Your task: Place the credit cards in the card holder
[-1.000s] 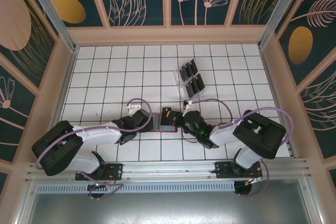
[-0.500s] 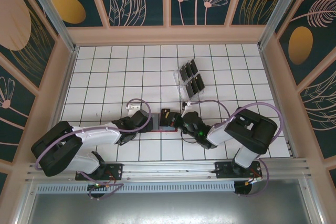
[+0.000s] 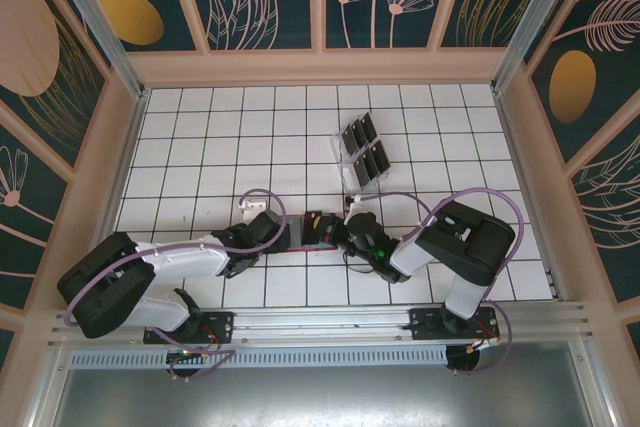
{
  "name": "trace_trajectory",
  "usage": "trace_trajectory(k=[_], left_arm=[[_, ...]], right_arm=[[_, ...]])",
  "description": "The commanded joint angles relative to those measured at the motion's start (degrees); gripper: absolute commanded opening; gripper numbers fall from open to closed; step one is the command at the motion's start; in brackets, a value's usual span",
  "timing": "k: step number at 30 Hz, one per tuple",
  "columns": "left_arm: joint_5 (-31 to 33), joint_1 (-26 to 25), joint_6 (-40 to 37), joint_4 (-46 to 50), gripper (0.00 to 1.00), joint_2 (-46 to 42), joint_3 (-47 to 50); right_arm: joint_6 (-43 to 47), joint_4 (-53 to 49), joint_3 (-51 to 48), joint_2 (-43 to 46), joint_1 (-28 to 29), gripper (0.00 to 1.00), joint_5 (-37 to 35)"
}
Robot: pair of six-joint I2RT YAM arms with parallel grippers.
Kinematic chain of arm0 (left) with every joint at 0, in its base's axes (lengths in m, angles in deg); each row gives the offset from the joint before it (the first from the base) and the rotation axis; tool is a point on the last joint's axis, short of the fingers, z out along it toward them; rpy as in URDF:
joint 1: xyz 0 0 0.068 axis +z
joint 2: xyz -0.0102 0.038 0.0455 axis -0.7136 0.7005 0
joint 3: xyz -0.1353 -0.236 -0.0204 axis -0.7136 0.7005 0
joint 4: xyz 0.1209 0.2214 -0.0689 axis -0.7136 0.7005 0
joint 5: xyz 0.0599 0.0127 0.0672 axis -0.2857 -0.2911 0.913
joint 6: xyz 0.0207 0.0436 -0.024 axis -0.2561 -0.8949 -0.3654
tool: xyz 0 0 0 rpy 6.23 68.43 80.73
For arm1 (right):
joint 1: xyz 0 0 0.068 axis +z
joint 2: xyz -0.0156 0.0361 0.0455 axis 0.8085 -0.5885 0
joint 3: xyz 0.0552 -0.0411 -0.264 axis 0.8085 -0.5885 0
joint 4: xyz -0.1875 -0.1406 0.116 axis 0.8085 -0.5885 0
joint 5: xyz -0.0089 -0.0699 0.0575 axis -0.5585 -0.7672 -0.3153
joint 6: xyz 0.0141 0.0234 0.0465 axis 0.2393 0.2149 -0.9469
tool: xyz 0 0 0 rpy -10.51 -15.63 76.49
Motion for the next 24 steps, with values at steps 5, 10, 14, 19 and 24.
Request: trace_trajectory(k=[5,10,14,19,24], left_arm=[[0.7,-0.5,0.6,3.3,0.98,-0.3,1.5],[0.6,-0.6,0.4,3.1,0.99,0.0,1.5],[0.6,-0.5,0.4,2.9,0.99,0.4,1.5],[0.6,-0.5,0.4,2.9,0.99,0.3,1.5],[0.5,-0.5,0.4,2.9,0.99,0.3,1.6]], right_arm=[[-1.4,3.5,1.8,-2.4,-1.1,0.00,2.0],[-1.5,3.9,2.5,-3.5,-1.5,0.00,4.4],[-1.9,4.0,2.9,-4.2,-1.9,0.00,6.1],[-2.5,4.2,2.4,-4.4,-2.2,0.00,7.3],[-3.5,4.1,1.2,-3.8,-2.2,0.00,7.4]])
